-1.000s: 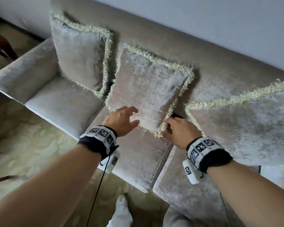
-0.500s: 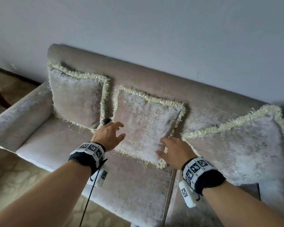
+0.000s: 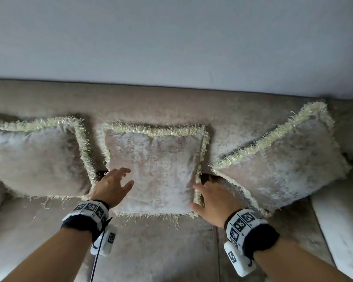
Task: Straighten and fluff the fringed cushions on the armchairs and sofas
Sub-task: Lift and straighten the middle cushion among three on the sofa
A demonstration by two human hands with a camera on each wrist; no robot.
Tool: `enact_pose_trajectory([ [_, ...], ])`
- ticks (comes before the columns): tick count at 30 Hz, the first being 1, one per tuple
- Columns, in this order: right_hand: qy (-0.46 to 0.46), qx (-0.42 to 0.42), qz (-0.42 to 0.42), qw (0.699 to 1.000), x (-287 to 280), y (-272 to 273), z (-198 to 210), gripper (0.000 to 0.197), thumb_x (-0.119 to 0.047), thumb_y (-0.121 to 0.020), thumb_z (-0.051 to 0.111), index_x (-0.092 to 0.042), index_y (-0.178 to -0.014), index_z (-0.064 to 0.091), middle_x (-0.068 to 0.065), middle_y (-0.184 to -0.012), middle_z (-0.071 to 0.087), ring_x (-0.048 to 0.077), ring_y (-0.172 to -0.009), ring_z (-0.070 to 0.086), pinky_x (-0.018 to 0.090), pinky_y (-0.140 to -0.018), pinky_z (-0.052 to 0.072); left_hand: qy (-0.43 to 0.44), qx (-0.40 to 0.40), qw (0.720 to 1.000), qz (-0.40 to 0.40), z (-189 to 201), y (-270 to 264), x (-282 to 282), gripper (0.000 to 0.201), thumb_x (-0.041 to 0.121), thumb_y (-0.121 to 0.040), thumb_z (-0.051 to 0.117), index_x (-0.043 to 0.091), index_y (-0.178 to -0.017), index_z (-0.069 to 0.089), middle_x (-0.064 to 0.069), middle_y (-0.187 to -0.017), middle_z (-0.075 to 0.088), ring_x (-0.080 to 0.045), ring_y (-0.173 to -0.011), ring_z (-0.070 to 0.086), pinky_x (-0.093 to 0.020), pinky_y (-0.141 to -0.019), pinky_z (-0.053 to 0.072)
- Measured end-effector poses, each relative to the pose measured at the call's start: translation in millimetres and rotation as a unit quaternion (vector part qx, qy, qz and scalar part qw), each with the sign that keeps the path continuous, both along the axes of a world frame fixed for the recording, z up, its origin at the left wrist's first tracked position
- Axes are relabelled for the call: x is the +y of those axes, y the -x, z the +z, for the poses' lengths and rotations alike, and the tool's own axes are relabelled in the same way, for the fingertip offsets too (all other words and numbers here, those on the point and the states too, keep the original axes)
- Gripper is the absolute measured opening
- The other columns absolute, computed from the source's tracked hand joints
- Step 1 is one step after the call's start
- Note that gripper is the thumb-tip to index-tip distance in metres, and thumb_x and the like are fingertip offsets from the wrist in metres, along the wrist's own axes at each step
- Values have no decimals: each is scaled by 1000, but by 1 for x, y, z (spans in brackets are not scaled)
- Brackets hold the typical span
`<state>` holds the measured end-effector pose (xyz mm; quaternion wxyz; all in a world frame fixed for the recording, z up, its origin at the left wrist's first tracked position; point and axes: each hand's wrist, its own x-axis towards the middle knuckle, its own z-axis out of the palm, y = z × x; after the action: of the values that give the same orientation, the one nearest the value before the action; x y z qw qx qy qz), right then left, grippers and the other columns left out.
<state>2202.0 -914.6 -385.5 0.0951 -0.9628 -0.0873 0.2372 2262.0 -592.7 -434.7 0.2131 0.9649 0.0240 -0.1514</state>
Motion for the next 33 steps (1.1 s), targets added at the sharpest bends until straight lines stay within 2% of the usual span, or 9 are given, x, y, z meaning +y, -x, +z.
enact_pose_trajectory([
  [4, 14, -9, -49, 999, 10, -13, -8, 62, -60, -96, 43, -30, -149, 33, 2, -129, 55, 23, -116, 54, 36, -94, 45, 43, -29, 998, -33, -20, -34, 11, 43, 41, -93, 66, 30, -133, 56, 0, -126, 63, -19, -108, 64, -38, -89, 53],
  [9, -14, -18, -137, 990, 54, -30, -46, 69, -65, -94, 43, -33, -153, 26, -1, -127, 53, 20, -115, 51, 40, -99, 45, 78, -62, 993, -66, -59, -67, 50, 46, 42, -91, 68, 31, -134, 55, -3, -128, 61, -22, -108, 65, -43, -88, 54],
  [14, -61, -43, -225, 972, 88, -41, -97, 80, -77, -83, 38, -35, -151, 30, 3, -129, 56, 24, -117, 55, 45, -100, 47, 131, -88, 986, -51, -110, -87, 87, 47, 34, -90, 71, 21, -133, 59, -8, -126, 59, -24, -107, 64, -44, -87, 53],
  [16, -95, -50, -248, 963, 98, -40, -117, 77, -72, -85, 48, -36, -152, 32, 3, -135, 53, 23, -122, 53, 44, -102, 46, 149, -96, 983, -37, -127, -89, 97, 47, 34, -90, 71, 24, -133, 59, -6, -127, 57, -22, -109, 61, -41, -87, 53],
  [22, -144, -112, -284, 941, 105, -49, -185, 89, -82, -77, 46, -52, -153, 11, 2, -143, 36, 22, -128, 45, 45, -105, 46, 195, -154, 969, -4, -176, -103, 103, 59, 36, -85, 75, 26, -139, 56, -8, -141, 40, -23, -129, 45, -43, -108, 44],
  [26, -176, -176, -356, 901, 104, -68, -225, 97, -77, -71, 56, -60, -151, 4, -3, -157, 11, 27, -145, 27, 46, -112, 40, 233, -195, 953, 3, -210, -110, 99, 76, 47, -79, 74, 36, -149, 44, -16, -153, 23, -31, -142, 33, -51, -117, 37],
  [29, -181, -234, -387, 874, 97, -81, -255, 99, -70, -70, 60, -59, -151, 4, -2, -160, 2, 29, -148, 17, 44, -114, 36, 267, -212, 940, 5, -231, -111, 94, 85, 56, -77, 73, 58, -149, 27, -19, -159, 10, -32, -148, 24, -37, -123, 26],
  [30, -183, -237, -399, 867, 95, -84, -265, 99, -70, -70, 59, -59, -152, 4, -2, -162, -2, 29, -150, 15, 44, -114, 35, 274, -216, 937, 5, -240, -111, 93, 89, 56, -75, 73, 60, -148, 23, -21, -159, 7, -33, -150, 21, -32, -125, 22],
  [33, -203, -232, -423, 852, 89, -91, -289, 101, -76, -71, 55, -56, -153, 0, 1, -165, -3, 33, -149, 22, 44, -109, 38, 276, -202, 940, 6, -265, -112, 92, 103, 58, -69, 78, 59, -151, 16, -25, -161, 3, -35, -154, 11, -38, -127, 16],
])
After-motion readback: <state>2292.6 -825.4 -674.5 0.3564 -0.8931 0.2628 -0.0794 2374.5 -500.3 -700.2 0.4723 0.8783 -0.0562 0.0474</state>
